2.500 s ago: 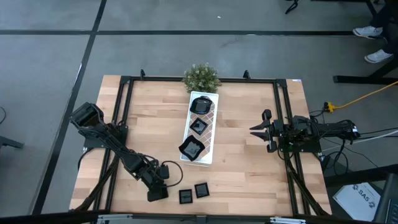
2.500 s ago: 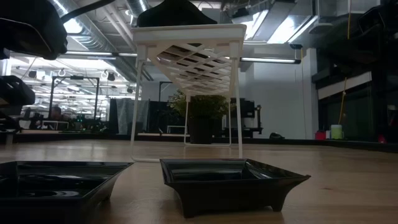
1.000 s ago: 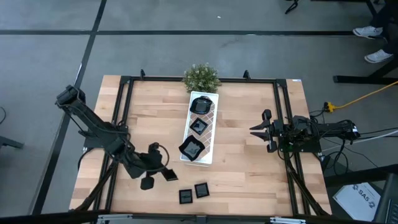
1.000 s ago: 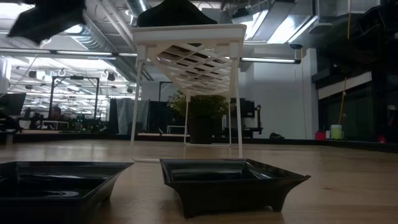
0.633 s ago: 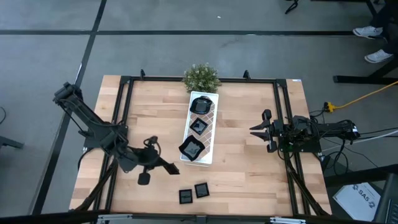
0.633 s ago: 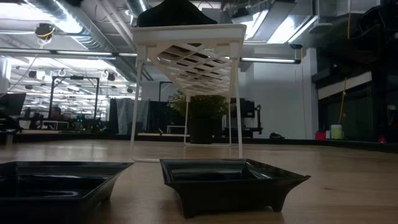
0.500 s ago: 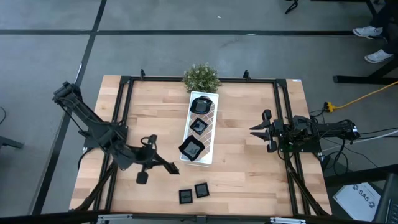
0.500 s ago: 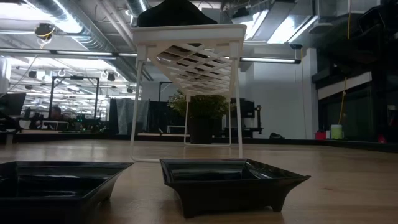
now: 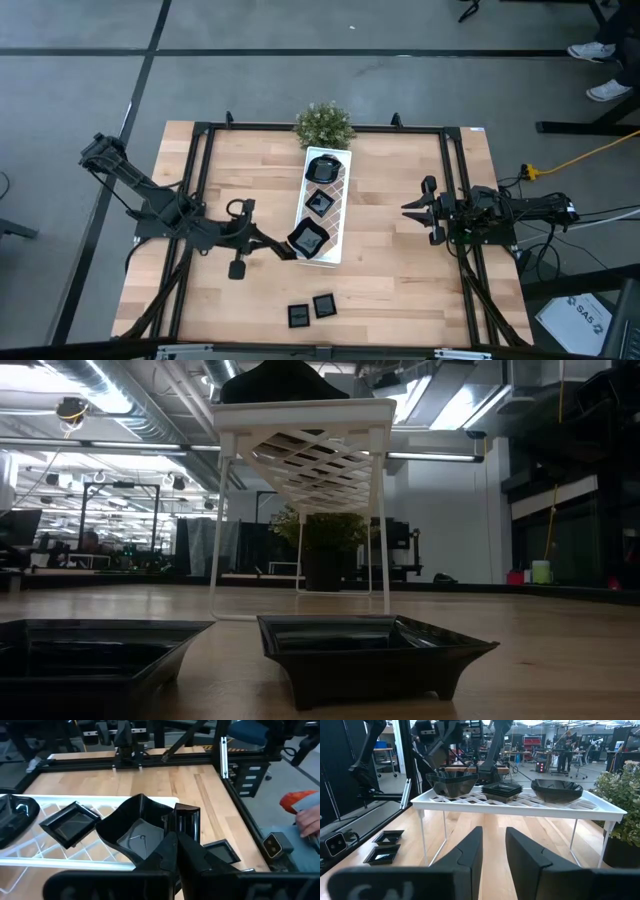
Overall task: Pick & Place Mini shaped plates
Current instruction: Stack the square plate on top of the square plate on the shelf
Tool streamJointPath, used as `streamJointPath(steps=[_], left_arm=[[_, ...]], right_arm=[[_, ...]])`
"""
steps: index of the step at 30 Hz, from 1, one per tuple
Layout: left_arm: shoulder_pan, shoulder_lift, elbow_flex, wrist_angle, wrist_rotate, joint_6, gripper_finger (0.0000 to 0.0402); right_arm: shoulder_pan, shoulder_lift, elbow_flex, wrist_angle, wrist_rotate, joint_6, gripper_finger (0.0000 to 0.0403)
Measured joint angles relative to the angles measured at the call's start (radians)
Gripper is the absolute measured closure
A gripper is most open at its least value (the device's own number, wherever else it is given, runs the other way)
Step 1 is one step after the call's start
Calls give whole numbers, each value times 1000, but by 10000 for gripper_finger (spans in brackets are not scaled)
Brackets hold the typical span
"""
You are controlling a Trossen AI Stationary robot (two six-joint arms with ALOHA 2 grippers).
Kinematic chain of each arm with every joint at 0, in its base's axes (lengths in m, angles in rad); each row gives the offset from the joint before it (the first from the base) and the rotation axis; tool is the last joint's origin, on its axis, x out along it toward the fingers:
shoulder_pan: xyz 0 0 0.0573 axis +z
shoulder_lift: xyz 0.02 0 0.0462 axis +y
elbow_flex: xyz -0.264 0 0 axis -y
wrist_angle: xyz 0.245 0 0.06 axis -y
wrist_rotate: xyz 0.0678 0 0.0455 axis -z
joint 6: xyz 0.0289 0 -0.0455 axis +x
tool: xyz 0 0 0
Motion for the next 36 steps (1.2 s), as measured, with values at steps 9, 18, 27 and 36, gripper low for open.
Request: streamJointPath(steps=[9,18,27,36], left_arm=[[80,0,0,4,10,29,400],[173,0,0,121,11,117,401],[264,1,0,122,126,126,400],[274,1,0,6,150,46,400]], right_arm=[[0,0,0,0,0,0,318],[0,0,0,0,0,0,318],[0,0,0,0,0,0,318],[0,0,0,0,0,0,318]])
